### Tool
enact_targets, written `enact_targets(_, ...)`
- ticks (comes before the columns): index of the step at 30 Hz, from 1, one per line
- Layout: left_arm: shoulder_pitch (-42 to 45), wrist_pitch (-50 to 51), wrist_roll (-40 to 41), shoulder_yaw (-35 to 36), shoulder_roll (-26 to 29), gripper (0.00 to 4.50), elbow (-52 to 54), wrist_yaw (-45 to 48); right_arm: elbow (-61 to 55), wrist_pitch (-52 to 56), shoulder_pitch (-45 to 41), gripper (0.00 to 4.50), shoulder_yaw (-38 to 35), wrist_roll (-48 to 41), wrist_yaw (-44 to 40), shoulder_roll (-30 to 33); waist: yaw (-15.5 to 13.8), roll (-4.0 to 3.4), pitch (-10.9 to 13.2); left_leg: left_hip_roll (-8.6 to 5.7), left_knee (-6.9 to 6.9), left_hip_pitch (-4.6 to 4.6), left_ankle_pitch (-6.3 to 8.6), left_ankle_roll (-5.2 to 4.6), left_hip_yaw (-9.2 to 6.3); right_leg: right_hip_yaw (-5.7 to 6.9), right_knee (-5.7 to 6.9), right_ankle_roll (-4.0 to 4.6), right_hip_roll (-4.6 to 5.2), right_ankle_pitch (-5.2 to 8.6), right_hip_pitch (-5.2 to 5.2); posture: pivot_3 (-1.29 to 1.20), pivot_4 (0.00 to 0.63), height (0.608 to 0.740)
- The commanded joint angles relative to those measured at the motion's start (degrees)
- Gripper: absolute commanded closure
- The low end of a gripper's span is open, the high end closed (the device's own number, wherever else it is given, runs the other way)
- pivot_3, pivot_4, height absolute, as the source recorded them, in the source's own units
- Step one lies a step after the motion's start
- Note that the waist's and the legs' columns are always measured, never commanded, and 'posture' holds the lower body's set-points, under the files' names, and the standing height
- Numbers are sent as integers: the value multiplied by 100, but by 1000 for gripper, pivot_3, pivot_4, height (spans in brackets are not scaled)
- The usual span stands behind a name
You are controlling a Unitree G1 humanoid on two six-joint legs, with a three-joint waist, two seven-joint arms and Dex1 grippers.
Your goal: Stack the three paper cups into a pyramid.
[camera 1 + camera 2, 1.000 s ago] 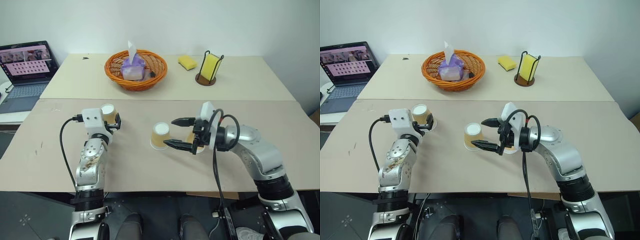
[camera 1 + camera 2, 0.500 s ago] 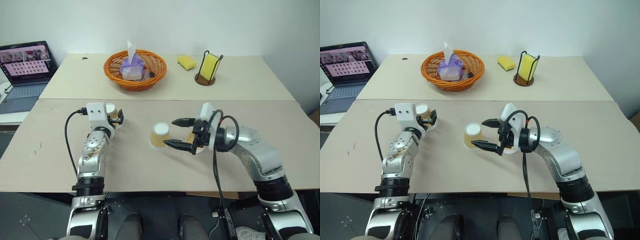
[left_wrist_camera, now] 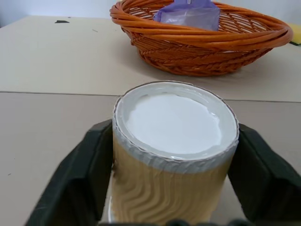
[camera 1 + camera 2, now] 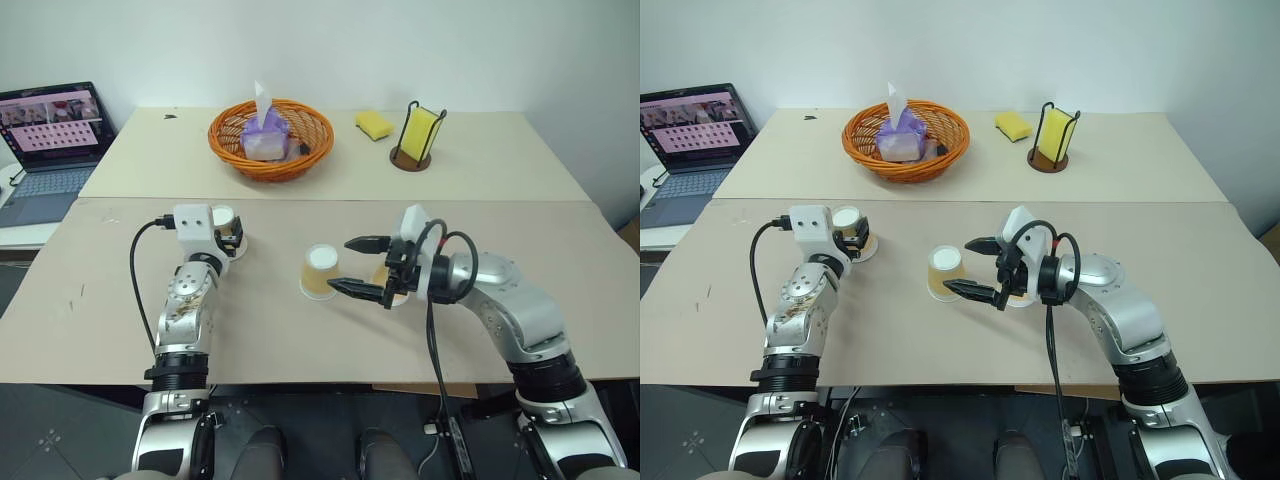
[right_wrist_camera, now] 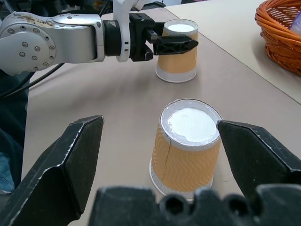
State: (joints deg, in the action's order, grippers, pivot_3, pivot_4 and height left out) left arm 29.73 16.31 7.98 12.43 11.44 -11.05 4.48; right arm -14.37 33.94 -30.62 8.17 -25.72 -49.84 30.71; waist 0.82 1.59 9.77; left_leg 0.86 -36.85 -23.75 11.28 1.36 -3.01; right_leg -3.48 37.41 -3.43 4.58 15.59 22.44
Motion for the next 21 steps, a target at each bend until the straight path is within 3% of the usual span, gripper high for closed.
enact_targets(1,95,-187,-20,-28,106,1980,125,50,-100,-26,13,0,-112,15,27,46,0,0,0,0,0,0,0,0,0,0,0,0,0,0,0,0,150,732)
enact_targets(6,54,-185,66,-105,368,1982,156,516,-81,-12,20,0,-107,44,56,35,2,0,0,0,0,0,0,0,0,0,0,0,0,0,0,0,150,732)
enact_targets(8,-16,-144,336,-151,545,1982,271,1122,-86,5,24,0,-110,45,75,32,10,0,0,0,0,0,0,0,0,0,1,0,-1,0,1,0,150,732)
enact_targets(10,-243,39,918,-281,960,1982,590,2460,-75,8,38,0,-108,58,94,32,21,0,0,1,1,0,0,0,1,0,1,0,-1,0,2,0,150,732)
enact_targets(14,-546,409,1539,-478,1789,1982,615,4289,2,-24,63,0,-65,148,112,42,48,-2,0,4,7,-2,-1,1,2,0,1,1,-3,0,8,0,150,732)
enact_targets(17,-504,501,1495,-724,2233,1982,152,5049,27,-25,75,0,-64,196,122,27,51,-2,1,5,7,1,-1,1,3,0,6,1,-4,1,7,0,150,732)
enact_targets(21,-250,333,1346,-961,2373,1982,-342,5543,8,-11,88,0,-113,193,161,16,33,-3,0,4,7,5,0,1,4,0,3,1,-3,2,2,0,150,732)
